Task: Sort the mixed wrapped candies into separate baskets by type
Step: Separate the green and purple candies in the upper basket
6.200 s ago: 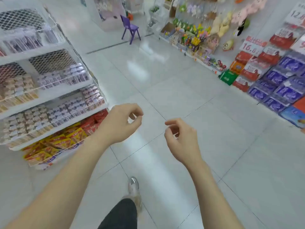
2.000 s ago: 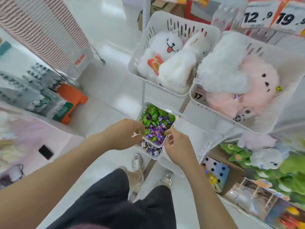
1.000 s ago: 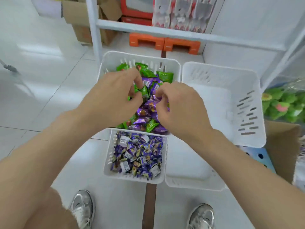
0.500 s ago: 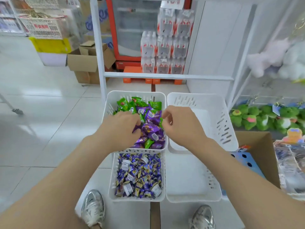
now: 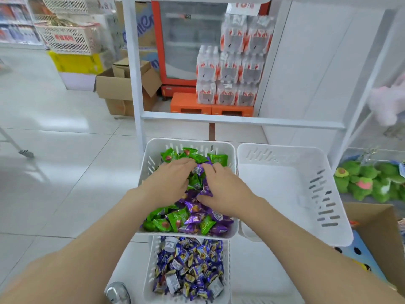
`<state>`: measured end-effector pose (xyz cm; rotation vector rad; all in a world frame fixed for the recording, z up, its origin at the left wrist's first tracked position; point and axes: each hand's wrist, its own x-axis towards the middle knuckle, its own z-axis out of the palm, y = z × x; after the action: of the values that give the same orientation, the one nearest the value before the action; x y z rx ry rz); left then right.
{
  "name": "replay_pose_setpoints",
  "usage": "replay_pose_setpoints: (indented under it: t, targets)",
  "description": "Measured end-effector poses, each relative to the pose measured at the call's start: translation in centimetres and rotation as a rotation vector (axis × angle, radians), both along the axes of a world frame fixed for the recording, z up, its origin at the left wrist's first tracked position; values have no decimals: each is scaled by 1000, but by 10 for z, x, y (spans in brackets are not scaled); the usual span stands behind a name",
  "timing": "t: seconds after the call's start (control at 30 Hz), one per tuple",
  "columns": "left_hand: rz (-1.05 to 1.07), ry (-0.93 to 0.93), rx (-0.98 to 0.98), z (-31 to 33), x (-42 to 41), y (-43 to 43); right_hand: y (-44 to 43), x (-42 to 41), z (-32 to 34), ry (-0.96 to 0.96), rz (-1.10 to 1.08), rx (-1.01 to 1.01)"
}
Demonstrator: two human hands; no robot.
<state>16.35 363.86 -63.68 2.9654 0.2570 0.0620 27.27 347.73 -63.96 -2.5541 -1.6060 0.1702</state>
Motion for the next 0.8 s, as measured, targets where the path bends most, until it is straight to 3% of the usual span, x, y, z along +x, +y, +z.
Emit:
replay_pose_setpoints:
  t: [0.2, 0.4, 0.63, 0.8]
  targets:
    - [-142, -16, -10, -18, 33, -5, -16, 16, 3, -127, 27, -13]
    - [-82, 139, 240, -20, 43, 2, -33, 26, 5, -98, 41, 49]
    - [-73, -20, 54, -15, 21, 19, -23, 19, -1, -118, 54, 93]
    - [-7, 6, -53, -14, -1, 21, -8, 5, -14, -157, 107, -45]
